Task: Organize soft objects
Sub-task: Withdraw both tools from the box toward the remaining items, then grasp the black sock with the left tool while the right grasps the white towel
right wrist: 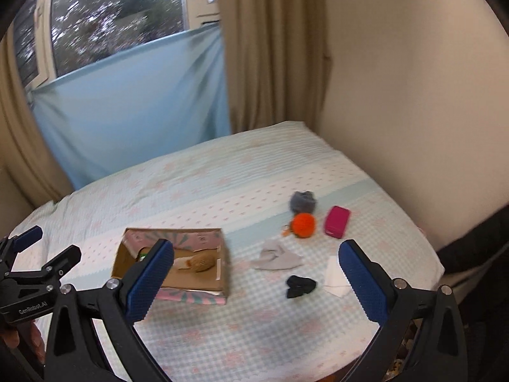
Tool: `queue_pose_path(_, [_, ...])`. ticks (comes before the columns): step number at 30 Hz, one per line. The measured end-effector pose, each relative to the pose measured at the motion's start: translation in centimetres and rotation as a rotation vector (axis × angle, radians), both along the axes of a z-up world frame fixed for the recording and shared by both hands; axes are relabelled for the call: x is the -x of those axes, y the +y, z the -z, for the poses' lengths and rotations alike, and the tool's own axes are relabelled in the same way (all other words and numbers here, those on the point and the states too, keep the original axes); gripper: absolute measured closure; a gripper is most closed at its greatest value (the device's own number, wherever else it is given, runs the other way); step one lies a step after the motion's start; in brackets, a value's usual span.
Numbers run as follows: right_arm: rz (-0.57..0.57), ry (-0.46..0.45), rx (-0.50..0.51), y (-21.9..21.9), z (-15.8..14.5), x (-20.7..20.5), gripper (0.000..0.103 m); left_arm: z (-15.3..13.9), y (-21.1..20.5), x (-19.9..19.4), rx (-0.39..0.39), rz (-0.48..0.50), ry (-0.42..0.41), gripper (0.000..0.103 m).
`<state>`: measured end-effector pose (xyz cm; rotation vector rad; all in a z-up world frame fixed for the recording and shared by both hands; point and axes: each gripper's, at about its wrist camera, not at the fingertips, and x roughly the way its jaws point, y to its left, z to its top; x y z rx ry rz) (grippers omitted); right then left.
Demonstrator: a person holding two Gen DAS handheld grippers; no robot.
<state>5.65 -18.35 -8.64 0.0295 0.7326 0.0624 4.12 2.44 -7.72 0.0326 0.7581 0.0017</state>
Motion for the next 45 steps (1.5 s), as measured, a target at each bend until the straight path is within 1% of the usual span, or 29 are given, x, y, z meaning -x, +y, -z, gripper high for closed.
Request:
queue_pose_path(2, [0.039, -0.002, -0.006, -1.4, 0.0, 0.6, 0.000, 0.0, -1.1, -0.1, 0.010, 0.029, -0.001, 0.000])
queue_pose_path(5, [0.088, -0.006, -0.003, -3.3, 0.2, 1.1, 0.000, 0.2, -2.6, -0.5, 0.054, 0.082, 0.006, 0.000])
queue_pose_path(11, [0.141, -0.003, 0.018, -6.7, 0.8, 1.0, 0.000, 1.3, -6.0, -1.9, 0.088, 0.140, 0.015, 0.000])
queue_pose_path(15, [0.139, 0.012, 0.029, -8.8, 2.1, 0.0, 0.000, 2.9, -8.9, -3.3, 0.107, 0.159, 0.029, 0.000])
queue_pose_path(20, [0.087, 0.035, 0.048, -11.5, 5.0, -2.3, 0.000, 6.0, -12.6, -5.5, 0.118, 0.163, 0.061, 0.000])
queue_pose_path(24, [0.032, 0.074, 0.050, -13.7, 8.2, -4.9, 0.000, 9.9, -16.3, -7.7, 0.089, 0.153, 0.088, 0.000])
queue_pose_path(27, [-0.033, 0.107, 0.068, -15.0, 11.4, -7.4, 0.000, 13.4, -19.0, -9.5, 0.082, 0.147, 0.118, 0.000])
queue_pose_path(28, [-0.058, 0.120, 0.065, -15.3, 12.4, -8.2, 0.000, 15.0, -20.2, -10.1, 0.074, 0.148, 0.133, 0.000])
queue_pose_path(30, [-0.122, 0.147, 0.058, -16.1, 15.0, -9.9, 0.000, 17.2, -21.7, -10.9, 0.052, 0.147, 0.143, 0.000])
queue_pose_path(33, [-0.200, 0.187, 0.079, -16.9, 19.1, -11.9, 0.000, 21.3, -24.2, -12.1, 0.015, 0.168, 0.163, 0.000])
queue_pose_path(38, [-0.287, 0.249, 0.101, -18.2, 25.7, -14.3, 0.000, 28.6, -27.9, -14.2, -0.035, 0.225, 0.199, 0.000])
queue_pose_path(41, [-0.341, 0.280, 0.110, -18.7, 29.5, -15.4, 0.000, 32.0, -29.5, -15.2, -0.056, 0.248, 0.209, 0.002])
queue_pose_path(42, [-0.357, 0.286, 0.113, -18.8, 30.4, -15.7, 0.002, 33.2, -30.0, -15.5, -0.061, 0.253, 0.213, 0.002])
queue_pose_path(43, [-0.378, 0.297, 0.113, -18.8, 31.6, -15.9, 0.006, 34.4, -30.4, -15.7, -0.069, 0.256, 0.219, 0.003])
queue_pose_path(45, [-0.401, 0.312, 0.111, -18.9, 33.2, -16.4, 0.008, 35.9, -30.9, -15.8, -0.074, 0.260, 0.224, 0.006])
